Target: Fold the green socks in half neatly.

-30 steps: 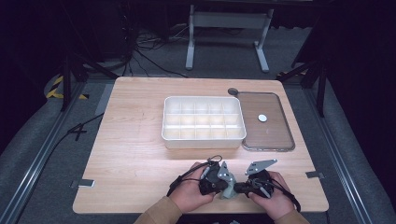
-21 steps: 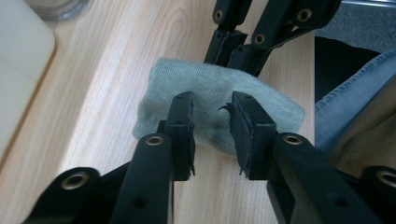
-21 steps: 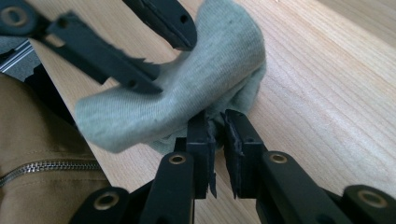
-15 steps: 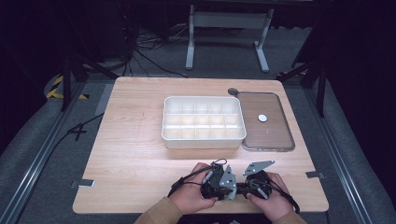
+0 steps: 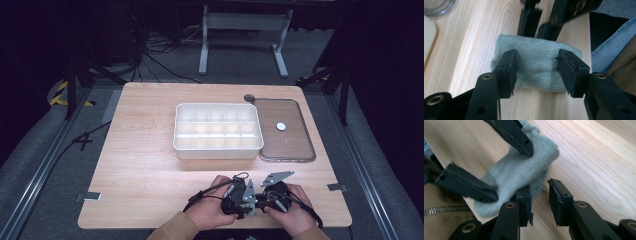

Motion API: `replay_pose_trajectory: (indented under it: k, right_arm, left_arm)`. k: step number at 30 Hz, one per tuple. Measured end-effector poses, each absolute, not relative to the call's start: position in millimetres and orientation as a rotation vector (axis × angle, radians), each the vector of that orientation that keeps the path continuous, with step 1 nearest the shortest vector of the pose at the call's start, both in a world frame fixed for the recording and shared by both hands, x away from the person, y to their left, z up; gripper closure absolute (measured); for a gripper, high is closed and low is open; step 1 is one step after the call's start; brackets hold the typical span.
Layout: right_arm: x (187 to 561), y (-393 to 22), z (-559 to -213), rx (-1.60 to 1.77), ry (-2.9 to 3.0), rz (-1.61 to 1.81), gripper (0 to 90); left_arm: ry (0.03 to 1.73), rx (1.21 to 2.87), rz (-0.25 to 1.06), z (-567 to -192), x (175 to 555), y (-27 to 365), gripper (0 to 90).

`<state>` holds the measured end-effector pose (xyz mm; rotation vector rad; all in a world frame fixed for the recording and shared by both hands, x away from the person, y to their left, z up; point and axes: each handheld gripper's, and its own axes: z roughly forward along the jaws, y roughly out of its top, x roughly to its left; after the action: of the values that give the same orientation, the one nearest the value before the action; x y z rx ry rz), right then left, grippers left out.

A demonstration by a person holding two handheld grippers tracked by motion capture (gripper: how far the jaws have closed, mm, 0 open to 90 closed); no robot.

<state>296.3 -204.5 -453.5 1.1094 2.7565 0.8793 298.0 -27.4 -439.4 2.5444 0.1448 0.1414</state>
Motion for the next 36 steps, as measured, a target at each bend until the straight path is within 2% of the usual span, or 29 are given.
replay_pose_trajectory:
  k: [5,9,16,26,36]
  right_arm:
    - [297.3,-219.6,-436.5,1.144,2.699,0.924,68.2]
    - [297.2,-226.4,-428.7,1.182,2.648,1.058,62.8]
    - [296.9,-215.6,-431.9,1.154,2.62,1.128,56.1]
    - [302.8,-207.4,-450.1,1.169,2.693,1.006,55.9]
    - [308.8,-204.2,-450.0,1.182,2.734,0.99,55.6]
  left_arm:
    - [0.168,2.538,0.114,-440.5,300.5,-25.8,49.7]
    - [0.18,2.537,0.116,-441.1,300.0,-25.1,49.3]
    - [0.203,2.552,0.161,-441.4,300.8,-23.1,41.9]
    - [0.229,2.569,0.178,-442.7,300.8,-22.2,37.7]
    - [0.241,2.571,0.183,-443.9,299.2,-20.3,37.1]
